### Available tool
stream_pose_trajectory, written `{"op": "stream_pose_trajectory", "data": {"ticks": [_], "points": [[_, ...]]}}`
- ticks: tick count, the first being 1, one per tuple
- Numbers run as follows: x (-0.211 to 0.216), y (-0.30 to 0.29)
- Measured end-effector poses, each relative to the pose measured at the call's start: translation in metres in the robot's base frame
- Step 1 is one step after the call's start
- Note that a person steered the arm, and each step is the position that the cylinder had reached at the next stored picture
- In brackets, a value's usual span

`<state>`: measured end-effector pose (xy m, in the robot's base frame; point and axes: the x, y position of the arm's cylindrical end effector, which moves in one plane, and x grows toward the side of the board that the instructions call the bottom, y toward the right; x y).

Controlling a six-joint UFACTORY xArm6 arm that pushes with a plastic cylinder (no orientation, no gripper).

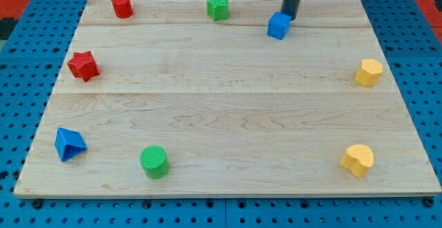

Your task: Slide the blue cube to the bottom of the green star

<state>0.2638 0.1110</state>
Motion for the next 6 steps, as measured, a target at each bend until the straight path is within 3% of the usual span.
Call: {"op": "stream_pose_trajectory", "data": {"ticks": [1, 2, 4, 5, 6], "points": [[0.003, 0.037], [0.032, 0.034], [0.034, -0.153], [0.058, -0.137], [0.057, -0.050]]}}
